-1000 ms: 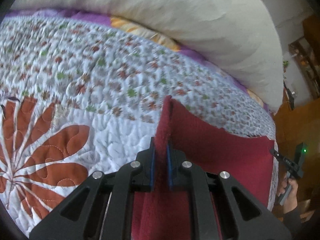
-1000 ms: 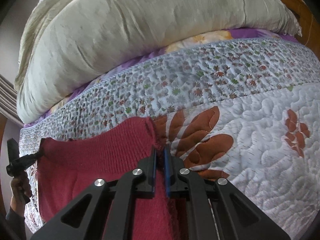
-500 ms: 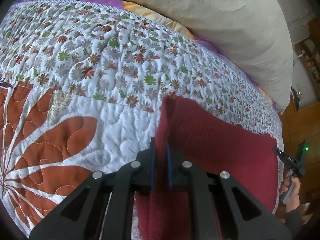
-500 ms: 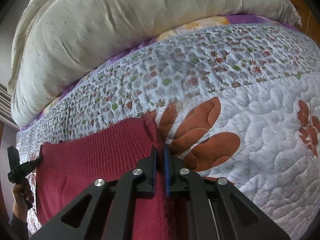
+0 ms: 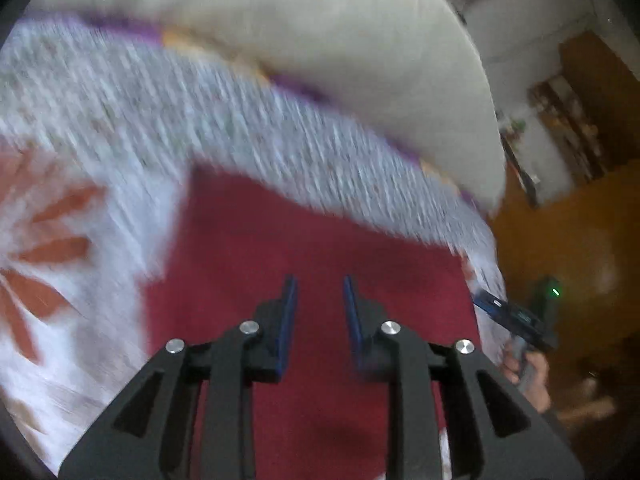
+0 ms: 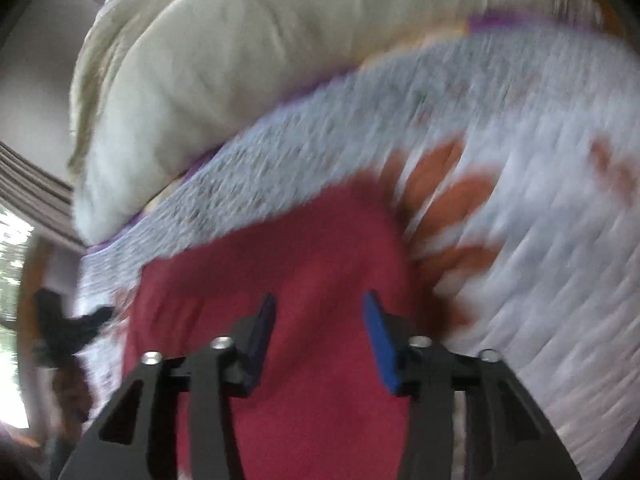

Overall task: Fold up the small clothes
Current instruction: 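Open both tools and release the folded sweater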

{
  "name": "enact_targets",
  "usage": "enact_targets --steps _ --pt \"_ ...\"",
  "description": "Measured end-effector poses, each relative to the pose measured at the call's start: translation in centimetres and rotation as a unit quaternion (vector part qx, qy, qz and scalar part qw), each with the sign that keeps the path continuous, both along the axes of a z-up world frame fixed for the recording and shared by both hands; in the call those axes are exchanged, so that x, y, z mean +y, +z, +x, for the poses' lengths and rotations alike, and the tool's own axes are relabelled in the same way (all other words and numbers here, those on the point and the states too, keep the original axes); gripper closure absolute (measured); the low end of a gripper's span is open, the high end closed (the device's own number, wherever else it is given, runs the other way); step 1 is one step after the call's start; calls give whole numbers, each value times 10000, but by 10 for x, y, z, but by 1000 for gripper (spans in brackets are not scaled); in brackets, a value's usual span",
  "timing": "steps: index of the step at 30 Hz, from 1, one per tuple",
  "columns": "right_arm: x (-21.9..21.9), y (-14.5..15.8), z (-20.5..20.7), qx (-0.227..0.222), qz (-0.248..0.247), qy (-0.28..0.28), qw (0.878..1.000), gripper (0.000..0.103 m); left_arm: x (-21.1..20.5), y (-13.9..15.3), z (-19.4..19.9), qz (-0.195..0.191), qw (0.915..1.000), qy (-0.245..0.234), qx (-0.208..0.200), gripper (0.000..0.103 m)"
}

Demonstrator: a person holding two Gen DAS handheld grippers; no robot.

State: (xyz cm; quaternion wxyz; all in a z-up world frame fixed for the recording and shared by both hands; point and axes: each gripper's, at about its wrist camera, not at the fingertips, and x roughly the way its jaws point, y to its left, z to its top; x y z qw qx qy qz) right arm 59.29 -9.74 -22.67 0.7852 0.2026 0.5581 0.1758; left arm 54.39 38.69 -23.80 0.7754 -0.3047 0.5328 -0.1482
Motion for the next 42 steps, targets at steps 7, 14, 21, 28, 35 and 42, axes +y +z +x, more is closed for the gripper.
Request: enact_targets --steps 7,14,21,28,35,42 --pt "1 -39 -2 463 -155 -197 9986 103 40 -44 -24 255 9939 923 550 102" --pt "53 -11 -50 296 776 525 9952 98 3 16 -80 -239 9985 343 -342 97" --pt "88 -51 -72 559 700 416 9951 103 10 -42 -114 -312 9951 857 371 102" --pt "139 -26 -125 392 1037 1097 9878 100 -37 -6 -154 -134 9992 150 -333 85" --pt "121 -17 -147 248 916 928 9912 99 -4 -35 -165 -683 9965 467 99 75" --pt "-40 -23 -144 236 465 -521 9973 103 36 -24 -186 -531 9977 424 59 52"
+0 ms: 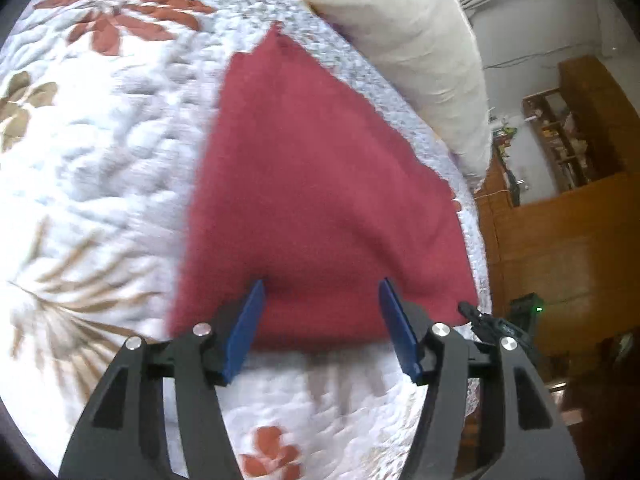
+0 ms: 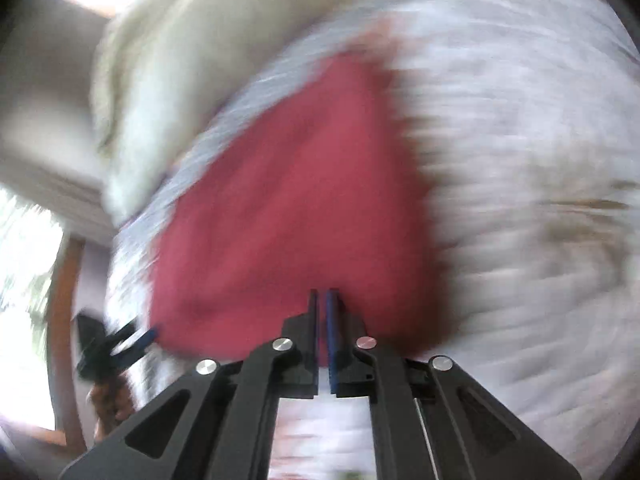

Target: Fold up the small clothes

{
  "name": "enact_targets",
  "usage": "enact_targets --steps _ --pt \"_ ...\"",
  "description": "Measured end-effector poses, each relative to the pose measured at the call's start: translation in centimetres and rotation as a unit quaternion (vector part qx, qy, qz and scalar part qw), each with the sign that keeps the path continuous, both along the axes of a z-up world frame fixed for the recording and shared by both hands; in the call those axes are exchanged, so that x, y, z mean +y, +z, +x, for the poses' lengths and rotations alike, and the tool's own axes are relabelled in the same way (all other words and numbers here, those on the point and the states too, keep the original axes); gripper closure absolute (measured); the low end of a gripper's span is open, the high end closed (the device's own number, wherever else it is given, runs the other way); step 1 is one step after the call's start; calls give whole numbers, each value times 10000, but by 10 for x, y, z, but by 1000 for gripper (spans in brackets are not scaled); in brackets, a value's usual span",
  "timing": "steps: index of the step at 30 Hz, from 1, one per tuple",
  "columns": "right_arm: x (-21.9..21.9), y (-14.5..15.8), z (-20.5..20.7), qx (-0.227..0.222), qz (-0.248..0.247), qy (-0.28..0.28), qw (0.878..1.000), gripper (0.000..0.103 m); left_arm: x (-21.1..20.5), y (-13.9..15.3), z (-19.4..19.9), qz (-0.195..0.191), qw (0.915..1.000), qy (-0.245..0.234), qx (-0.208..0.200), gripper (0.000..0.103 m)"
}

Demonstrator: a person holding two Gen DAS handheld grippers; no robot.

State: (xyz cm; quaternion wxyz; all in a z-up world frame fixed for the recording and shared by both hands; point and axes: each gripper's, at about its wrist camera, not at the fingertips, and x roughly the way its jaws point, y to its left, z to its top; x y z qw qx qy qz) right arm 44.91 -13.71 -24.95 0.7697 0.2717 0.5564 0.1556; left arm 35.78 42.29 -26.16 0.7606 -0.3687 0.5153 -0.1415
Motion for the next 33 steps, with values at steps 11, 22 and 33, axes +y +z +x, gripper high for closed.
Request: enact_targets --steps 11,22,33 --pt "72 68 -25 -754 -947 1162 9858 71 61 44 33 -14 9993 253 276 21" --pt "319 68 -122 -2491 -3153 3753 8353 30 49 -7 94 -351 9940 -50 1036 20" --pt "414 33 -136 -3339 -4271 4182 7289 30 45 -29 142 -624 9933 -224 949 19"
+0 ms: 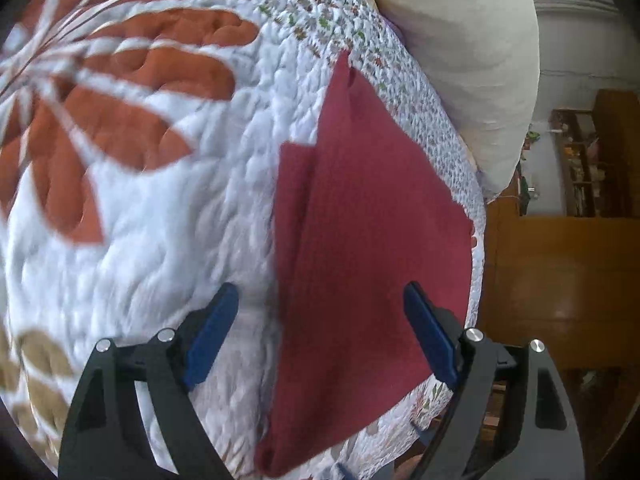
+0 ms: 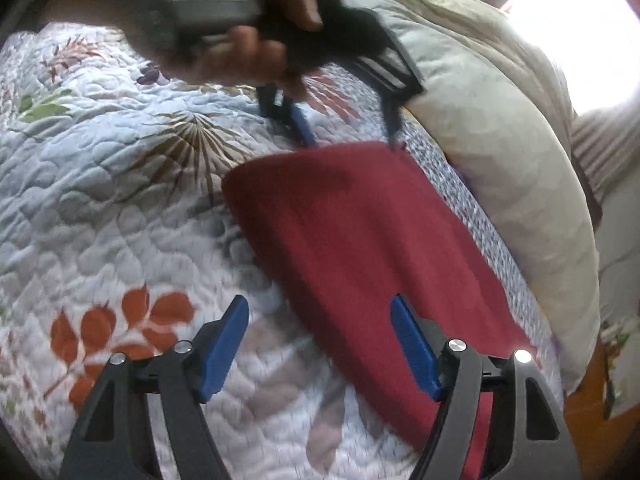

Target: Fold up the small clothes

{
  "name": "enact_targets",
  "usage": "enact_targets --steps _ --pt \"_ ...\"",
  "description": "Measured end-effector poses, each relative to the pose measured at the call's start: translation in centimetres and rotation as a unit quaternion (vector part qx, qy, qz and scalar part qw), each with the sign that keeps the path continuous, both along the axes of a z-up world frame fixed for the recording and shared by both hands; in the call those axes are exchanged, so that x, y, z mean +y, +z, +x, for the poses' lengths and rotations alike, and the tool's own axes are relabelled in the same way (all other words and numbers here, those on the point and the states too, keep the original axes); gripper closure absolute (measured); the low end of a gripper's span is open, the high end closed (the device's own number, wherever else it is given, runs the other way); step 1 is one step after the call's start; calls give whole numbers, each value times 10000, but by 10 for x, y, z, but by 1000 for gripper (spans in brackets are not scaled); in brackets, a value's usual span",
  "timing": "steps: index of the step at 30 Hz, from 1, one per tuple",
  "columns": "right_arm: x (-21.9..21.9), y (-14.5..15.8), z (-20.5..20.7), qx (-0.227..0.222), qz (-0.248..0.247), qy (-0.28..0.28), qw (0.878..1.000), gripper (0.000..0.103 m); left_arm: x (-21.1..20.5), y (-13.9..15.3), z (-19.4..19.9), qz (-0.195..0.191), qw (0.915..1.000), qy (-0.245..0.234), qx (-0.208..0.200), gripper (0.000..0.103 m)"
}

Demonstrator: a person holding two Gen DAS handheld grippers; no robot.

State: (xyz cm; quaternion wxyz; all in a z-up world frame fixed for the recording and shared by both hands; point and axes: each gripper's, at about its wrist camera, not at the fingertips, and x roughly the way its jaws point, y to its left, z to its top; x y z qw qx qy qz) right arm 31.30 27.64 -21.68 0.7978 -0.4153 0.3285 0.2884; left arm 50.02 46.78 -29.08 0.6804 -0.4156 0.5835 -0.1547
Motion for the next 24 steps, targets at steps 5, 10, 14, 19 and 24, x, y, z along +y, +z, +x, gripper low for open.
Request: enact_targets --steps 5,10,14,19,24 --pt "19 -11 9 134 49 -9 9999 30 -6 -9 19 -138 9998 -118 -6 15" --pt "28 -19 13 201 93 20 9998 30 -12 -14 35 -171 9996 -227 -90 15" --pt "31 -25 15 233 150 11 9996 30 -16 -17 46 -119 9992 -350 -123 15" --pt "36 -30 18 87 134 38 9999 30 -17 -18 54 -95 9991 -385 -144 15" --pt "40 -33 21 -5 94 52 9999 30 -24 -17 59 -12 9986 -516 -141 15"
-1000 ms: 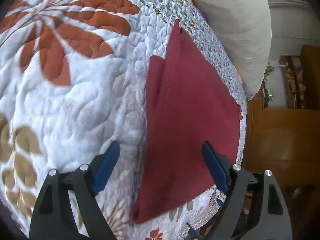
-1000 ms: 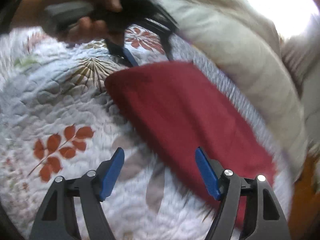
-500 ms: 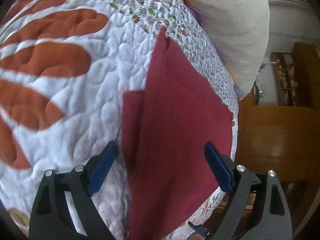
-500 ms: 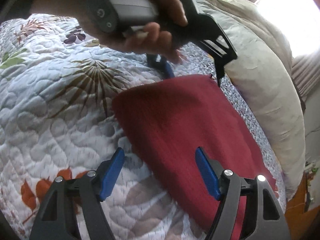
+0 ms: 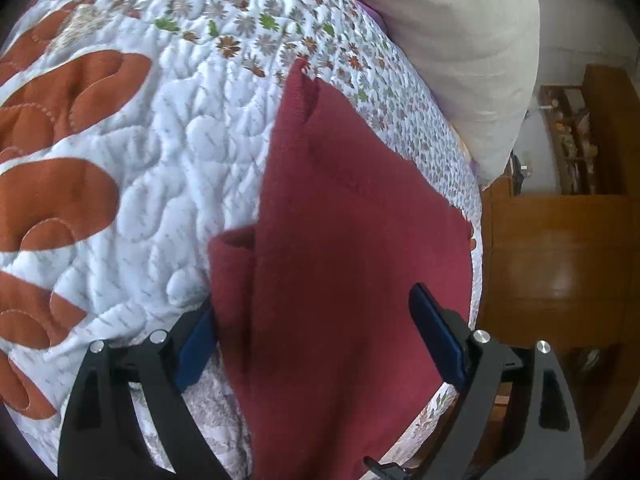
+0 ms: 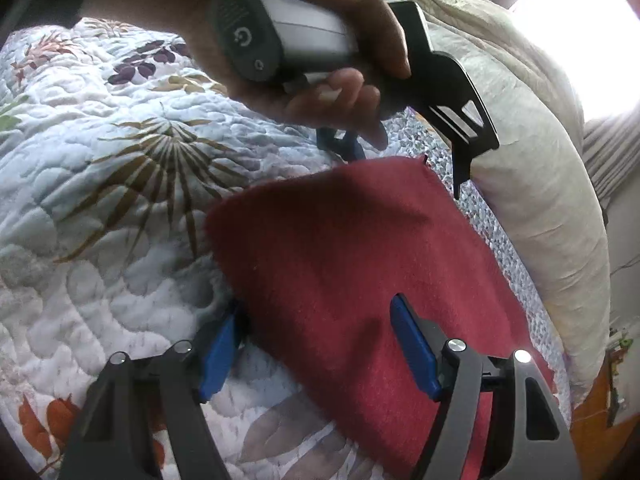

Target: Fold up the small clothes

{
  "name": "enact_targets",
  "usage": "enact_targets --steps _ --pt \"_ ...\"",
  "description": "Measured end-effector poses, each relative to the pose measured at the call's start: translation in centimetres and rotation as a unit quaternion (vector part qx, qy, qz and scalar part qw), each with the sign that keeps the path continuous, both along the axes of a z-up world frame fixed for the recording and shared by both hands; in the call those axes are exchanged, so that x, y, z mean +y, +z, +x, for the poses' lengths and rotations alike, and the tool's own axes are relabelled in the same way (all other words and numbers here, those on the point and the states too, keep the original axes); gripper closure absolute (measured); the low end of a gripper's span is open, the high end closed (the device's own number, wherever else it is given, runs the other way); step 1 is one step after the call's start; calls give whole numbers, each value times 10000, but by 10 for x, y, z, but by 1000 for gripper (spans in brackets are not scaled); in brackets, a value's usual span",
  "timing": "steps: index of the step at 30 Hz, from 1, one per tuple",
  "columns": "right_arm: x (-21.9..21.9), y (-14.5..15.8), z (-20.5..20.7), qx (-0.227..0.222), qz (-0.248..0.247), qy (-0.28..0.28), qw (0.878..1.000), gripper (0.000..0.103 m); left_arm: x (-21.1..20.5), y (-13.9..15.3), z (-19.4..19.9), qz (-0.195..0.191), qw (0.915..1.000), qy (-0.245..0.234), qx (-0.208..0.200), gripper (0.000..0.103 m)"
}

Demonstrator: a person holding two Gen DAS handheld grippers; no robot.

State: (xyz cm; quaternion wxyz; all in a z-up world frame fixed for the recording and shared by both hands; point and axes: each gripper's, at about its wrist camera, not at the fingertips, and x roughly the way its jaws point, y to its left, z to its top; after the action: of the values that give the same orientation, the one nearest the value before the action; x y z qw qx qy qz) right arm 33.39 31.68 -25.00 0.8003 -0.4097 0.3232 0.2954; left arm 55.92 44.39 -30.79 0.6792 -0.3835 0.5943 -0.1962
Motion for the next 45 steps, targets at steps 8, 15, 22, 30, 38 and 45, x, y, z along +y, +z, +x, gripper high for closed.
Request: enact_targets --steps 8,15,22,30,38,45 --pt "9 -3 1 -123 -69 -58 9999 28 -2 -1 13 166 9997 -75 143 27" --pt "17 -6 7 -290 -127 -172 9994 28 8 -4 24 338 9990 -121 281 54" --pt "27 -7 -2 -482 -194 -178 9985 49 15 -4 19 482 9984 -56 282 75" --pt "28 -2 -13 -390 21 -362 9986 74 8 16 15 851 9960 -37 267 85" --pt "9 36 -12 -151 856 -768 9933 85 -3 49 12 1241 9921 37 186 88" --pt "-17 70 -11 -39 1526 -1110 9820 88 -19 85 13 1615 9868 -8 118 88"
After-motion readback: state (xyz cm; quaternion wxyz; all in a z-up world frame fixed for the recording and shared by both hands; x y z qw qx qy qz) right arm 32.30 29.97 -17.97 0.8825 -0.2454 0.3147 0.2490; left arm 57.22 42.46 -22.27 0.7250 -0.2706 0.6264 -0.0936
